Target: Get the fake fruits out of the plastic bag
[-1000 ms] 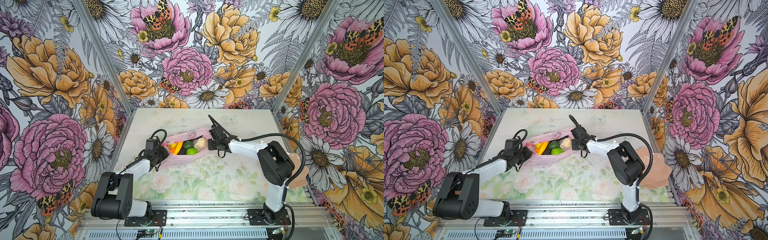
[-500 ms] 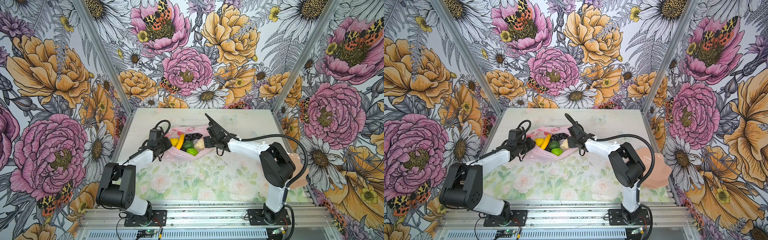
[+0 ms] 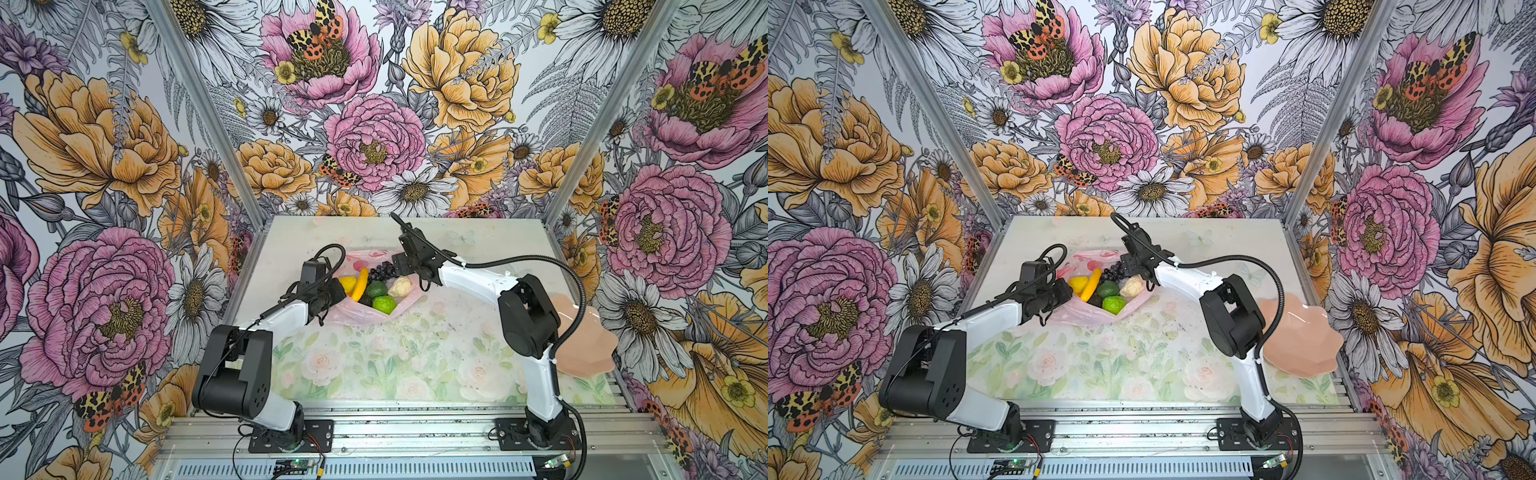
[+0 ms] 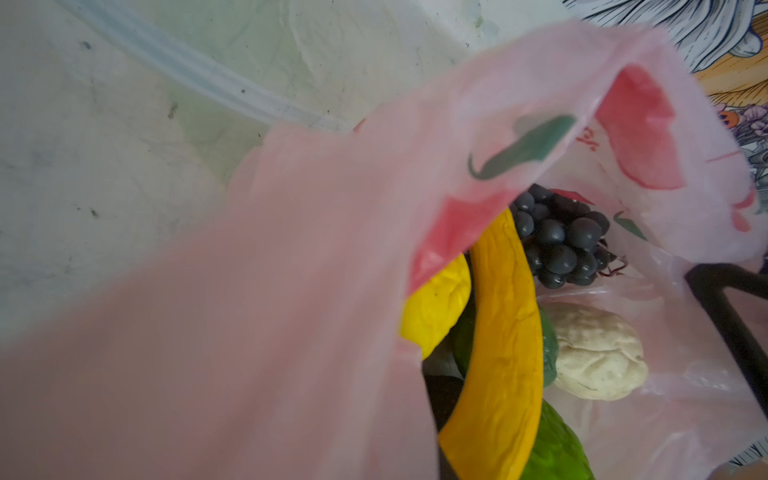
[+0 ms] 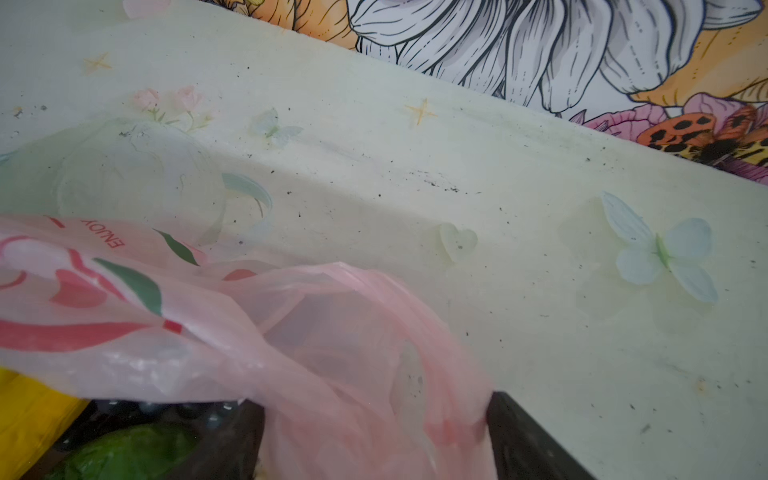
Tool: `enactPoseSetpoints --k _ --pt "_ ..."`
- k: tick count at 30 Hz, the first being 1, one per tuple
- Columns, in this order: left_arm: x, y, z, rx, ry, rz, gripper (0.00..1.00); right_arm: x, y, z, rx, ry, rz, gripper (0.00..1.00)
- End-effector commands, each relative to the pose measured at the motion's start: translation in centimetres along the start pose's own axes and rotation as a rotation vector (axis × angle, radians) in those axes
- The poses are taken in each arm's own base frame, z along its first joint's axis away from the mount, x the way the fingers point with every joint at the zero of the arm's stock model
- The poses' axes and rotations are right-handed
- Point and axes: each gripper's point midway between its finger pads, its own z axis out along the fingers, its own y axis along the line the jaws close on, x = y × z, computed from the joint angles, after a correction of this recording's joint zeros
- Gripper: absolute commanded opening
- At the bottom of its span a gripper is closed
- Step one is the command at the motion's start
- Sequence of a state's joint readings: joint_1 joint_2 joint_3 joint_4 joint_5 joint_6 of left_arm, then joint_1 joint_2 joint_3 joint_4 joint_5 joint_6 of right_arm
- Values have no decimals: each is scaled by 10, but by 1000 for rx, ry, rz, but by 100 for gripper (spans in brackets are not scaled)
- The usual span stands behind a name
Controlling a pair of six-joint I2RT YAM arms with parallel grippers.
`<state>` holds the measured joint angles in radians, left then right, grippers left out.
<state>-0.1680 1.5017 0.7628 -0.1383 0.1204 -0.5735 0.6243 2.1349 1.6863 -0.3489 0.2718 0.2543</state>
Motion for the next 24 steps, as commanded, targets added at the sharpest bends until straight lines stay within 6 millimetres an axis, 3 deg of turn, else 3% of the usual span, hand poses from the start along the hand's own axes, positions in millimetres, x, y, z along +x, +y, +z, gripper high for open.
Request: enactPoseSetpoints --k 1,6,15,22,24 --pt "11 10 -5 -31 7 25 19 -22 -13 15 -1 -31 33 79" --pt "23 25 -9 -56 12 12 19 -37 -21 33 -43 -43 117 70" --pt "1 58 -15 -89 -55 -95 19 -38 55 48 -258 -22 89 61" --pt "-35 104 -43 -163 -188 -221 18 -37 101 38 -340 -16 103 61" --pt "-45 106 -52 -147 -236 -240 18 -39 109 31 -353 -21 95 61"
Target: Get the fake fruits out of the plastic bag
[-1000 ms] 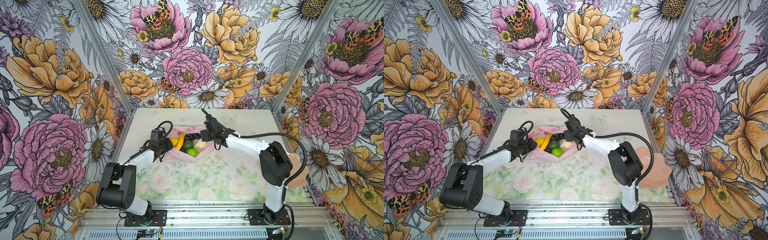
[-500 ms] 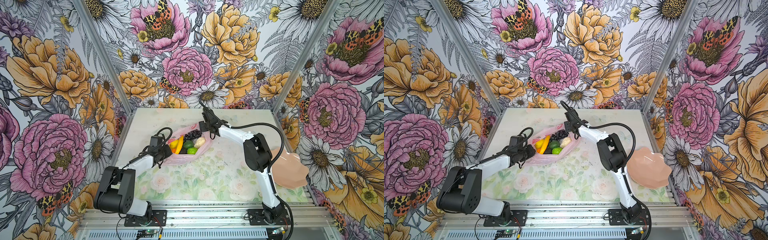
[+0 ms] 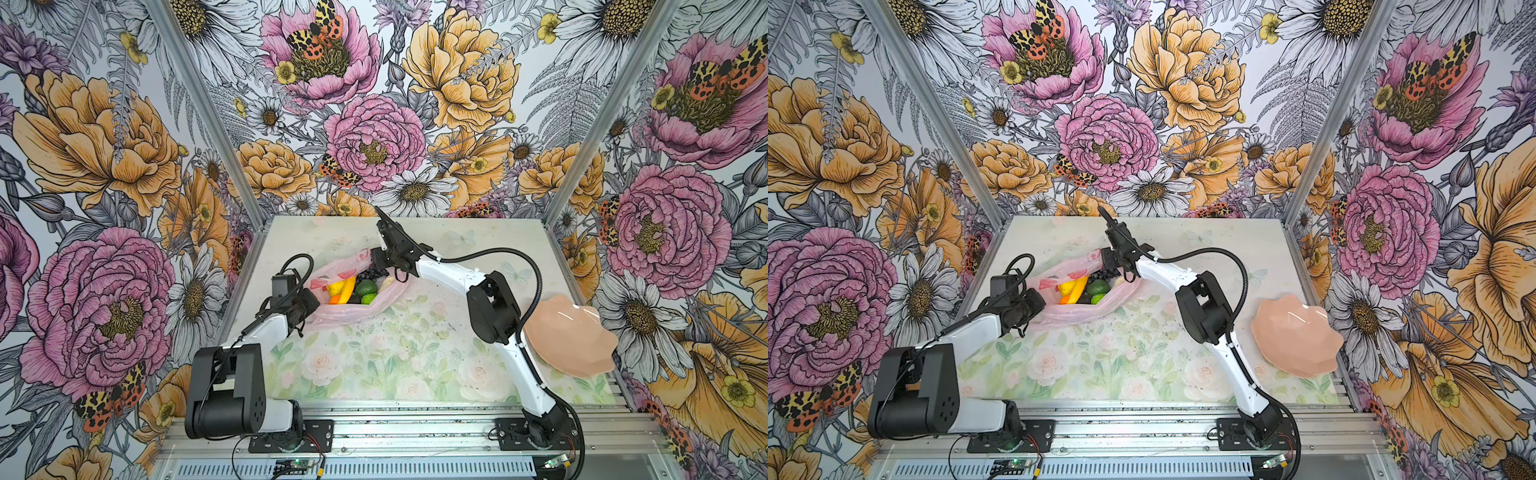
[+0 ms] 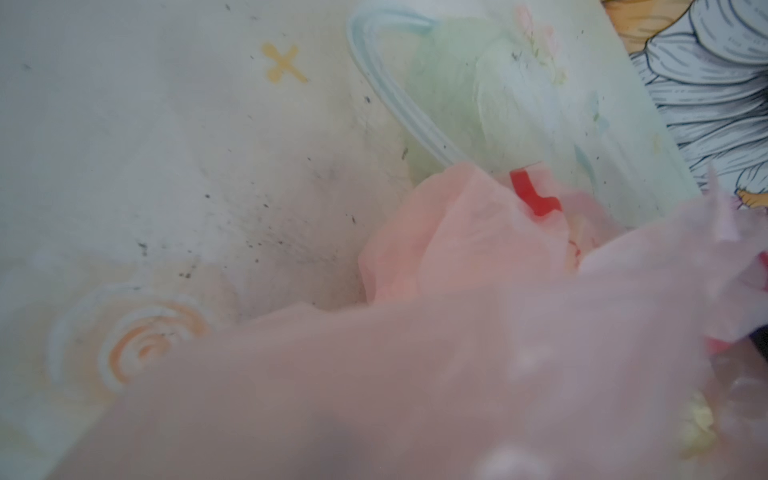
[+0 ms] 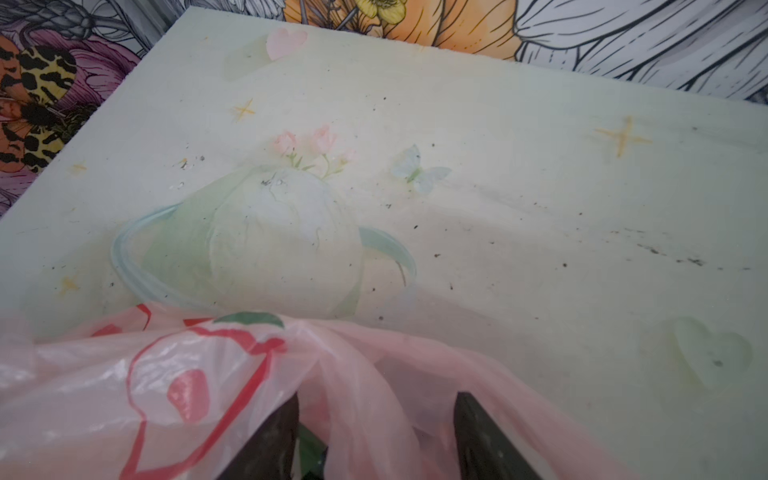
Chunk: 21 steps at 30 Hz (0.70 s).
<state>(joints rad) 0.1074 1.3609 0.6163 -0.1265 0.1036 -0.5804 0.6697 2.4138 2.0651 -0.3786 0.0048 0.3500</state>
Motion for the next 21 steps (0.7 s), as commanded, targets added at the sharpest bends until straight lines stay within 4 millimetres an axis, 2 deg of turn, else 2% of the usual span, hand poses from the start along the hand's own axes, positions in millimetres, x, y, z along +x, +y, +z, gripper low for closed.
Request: enactPoseSetpoints --k 1,5,7,11,15,18,21 --pt "-23 3 -13 14 -97 -34 18 -12 20 -9 -44 -20 14 61" --pt "-7 -26 -14 78 -62 51 19 -17 7 -32 29 -36 11 68" --pt "4 -31 -16 65 -41 93 20 -18 0 -46 66 -44 -1 74" --pt "24 -31 -18 48 -9 123 21 -5 -13 -66 117 -25 -13 78" --pt "37 -25 -19 49 17 113 23 16 -20 -72 141 14 -7 78" --pt "41 -18 -20 35 17 125 23 27 -28 -72 177 32 -11 78" --pt "39 -18 -21 45 4 140 24 26 -31 -78 189 27 -15 77"
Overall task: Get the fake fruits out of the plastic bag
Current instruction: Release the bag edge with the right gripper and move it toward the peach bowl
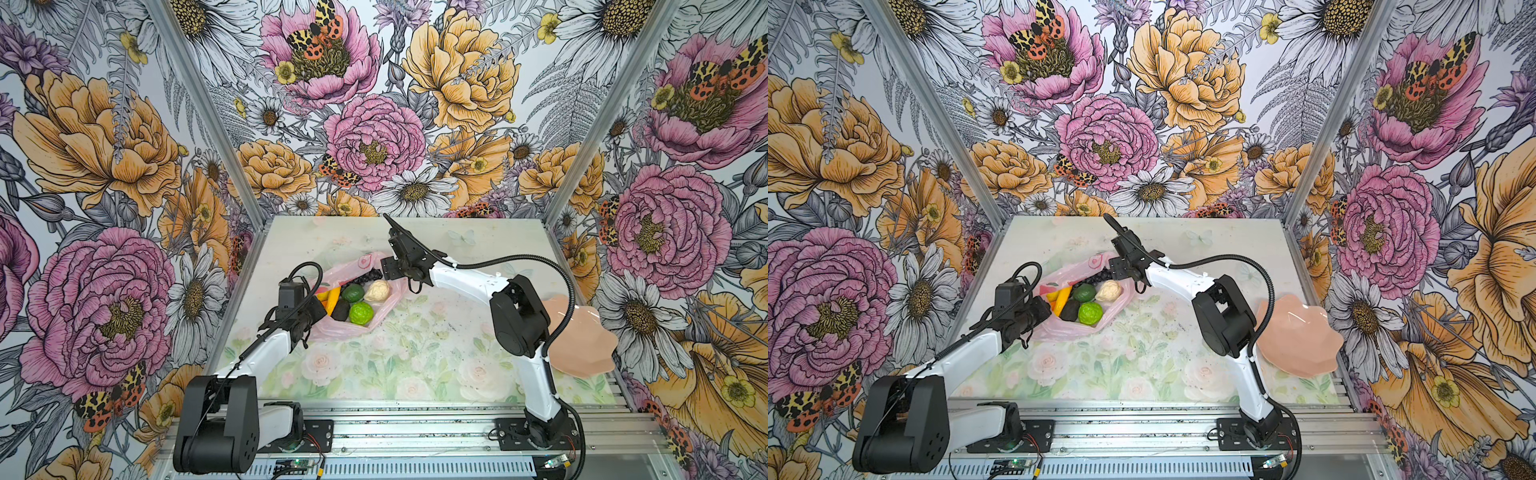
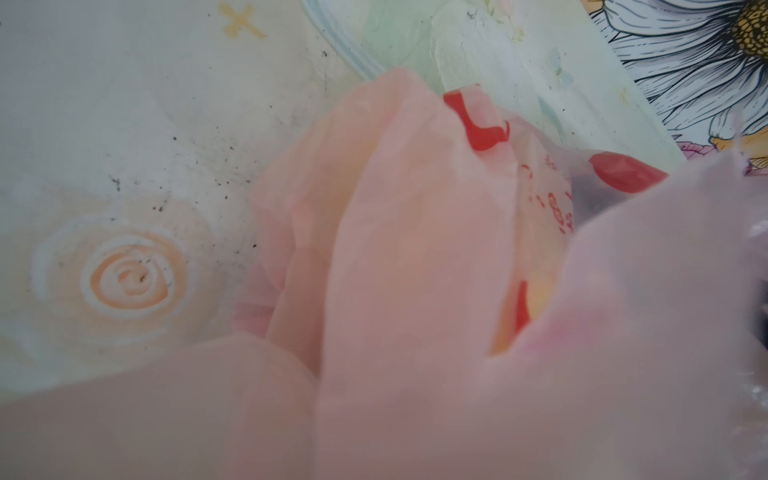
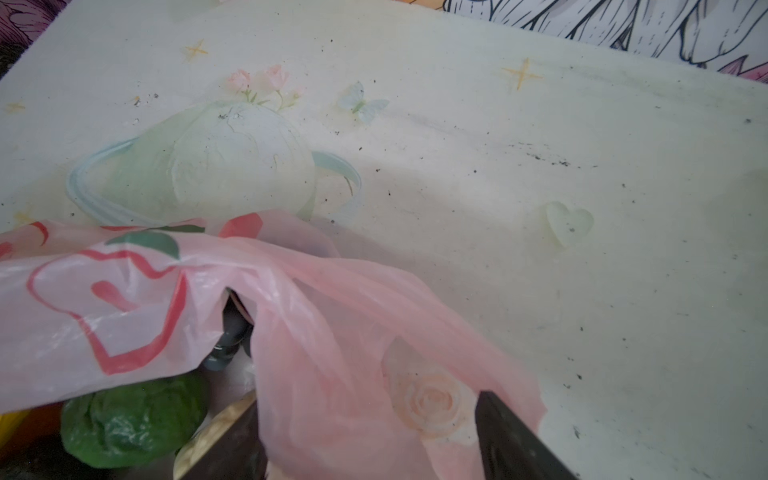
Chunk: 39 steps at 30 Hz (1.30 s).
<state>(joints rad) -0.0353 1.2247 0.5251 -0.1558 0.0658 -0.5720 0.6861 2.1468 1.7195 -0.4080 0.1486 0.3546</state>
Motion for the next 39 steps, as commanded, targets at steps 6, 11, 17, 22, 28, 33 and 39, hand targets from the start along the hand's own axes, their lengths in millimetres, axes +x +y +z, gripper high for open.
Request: enactPoseSetpoints --k 6,11,17,22,28,33,39 --pt "-6 -8 -6 56 -50 79 23 -20 10 -61 -90 -71 27 79" --pt "-6 -17 -9 115 -69 105 21 -19 30 -117 -242 -100 23 82" --pt "-6 -24 -11 157 -79 118 20 4 -22 -155 -99 -137 103 82" --pt "-8 -23 -14 166 -99 117 19 43 -85 -179 39 -85 196 82" --pt "-9 -26 -14 182 -104 117 18 92 -196 -212 215 -51 431 98" --pt "-7 -25 -11 180 -98 115 17 123 -244 -232 338 -20 543 99" --pt "-6 -23 -13 181 -105 110 16 175 -280 -239 447 82 704 100"
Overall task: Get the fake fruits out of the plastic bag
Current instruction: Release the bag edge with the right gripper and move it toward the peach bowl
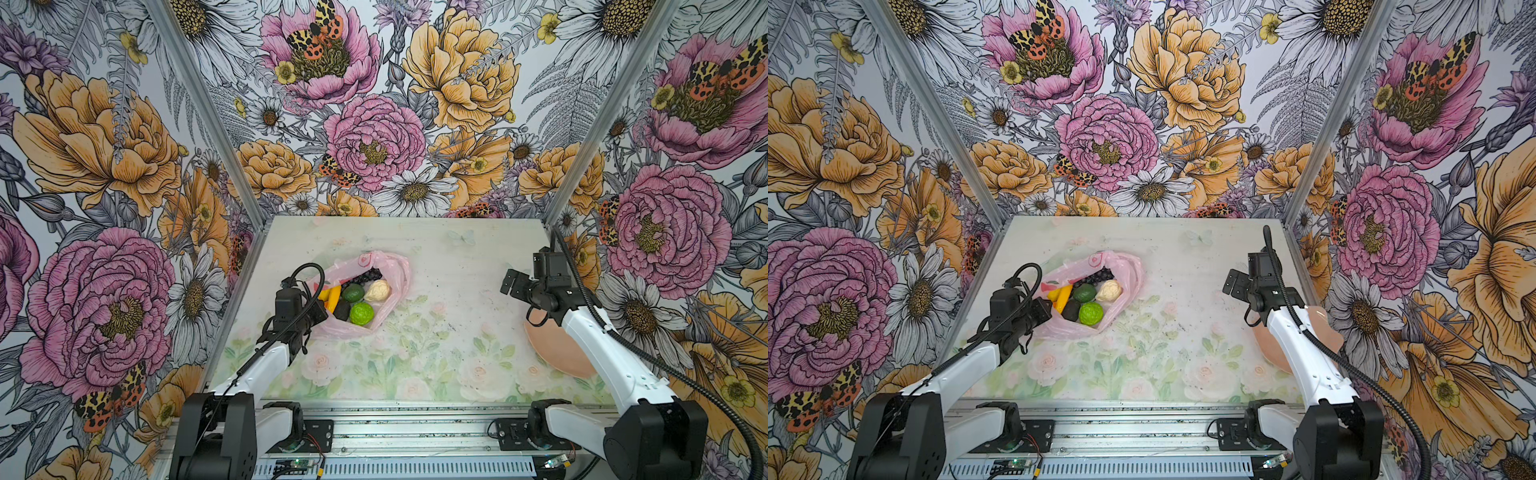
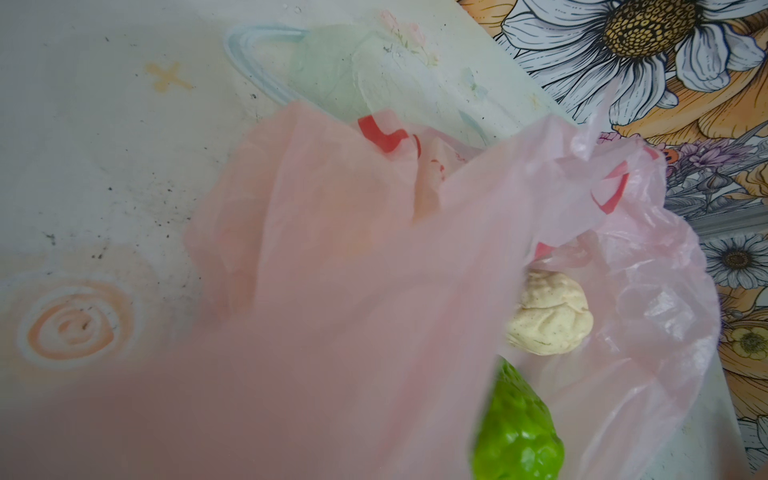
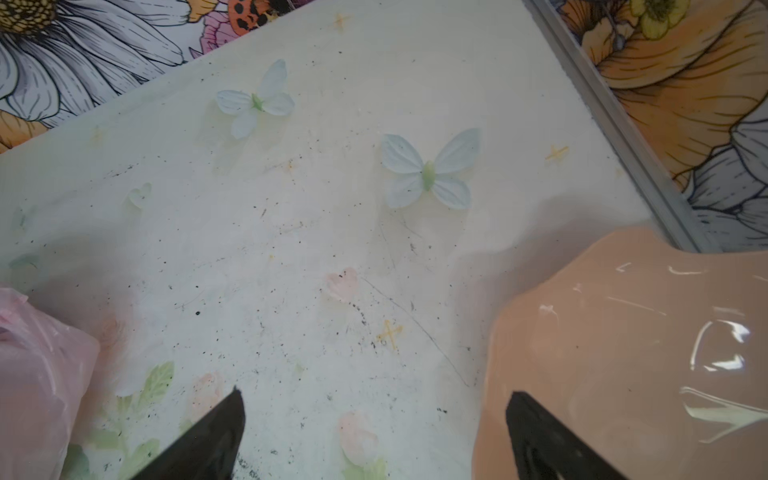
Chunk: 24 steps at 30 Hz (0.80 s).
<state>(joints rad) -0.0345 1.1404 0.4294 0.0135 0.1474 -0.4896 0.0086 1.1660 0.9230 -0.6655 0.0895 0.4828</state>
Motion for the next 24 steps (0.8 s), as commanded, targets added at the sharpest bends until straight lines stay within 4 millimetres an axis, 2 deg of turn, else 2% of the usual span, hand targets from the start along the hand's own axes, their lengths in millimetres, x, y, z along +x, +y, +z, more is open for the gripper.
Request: enactPoseSetpoints --k 1,6,10,14,20,24 --pt "-4 -3 -1 25 -22 12 16 26 -32 4 87 89 75 100" --pt "-2 -1 2 20 -11 9 16 48 -70 7 196 152 155 99" --pt "-2 -1 3 20 -9 9 16 60 -84 8 233 176 188 100" --pt "-2 -1 3 20 -10 9 16 63 -86 9 243 177 216 100" --pt "-1 -1 3 17 -6 7 16 77 -90 19 270 226 223 100" --pt "0 -2 5 18 1 11 16 84 -71 33 206 256 201 100"
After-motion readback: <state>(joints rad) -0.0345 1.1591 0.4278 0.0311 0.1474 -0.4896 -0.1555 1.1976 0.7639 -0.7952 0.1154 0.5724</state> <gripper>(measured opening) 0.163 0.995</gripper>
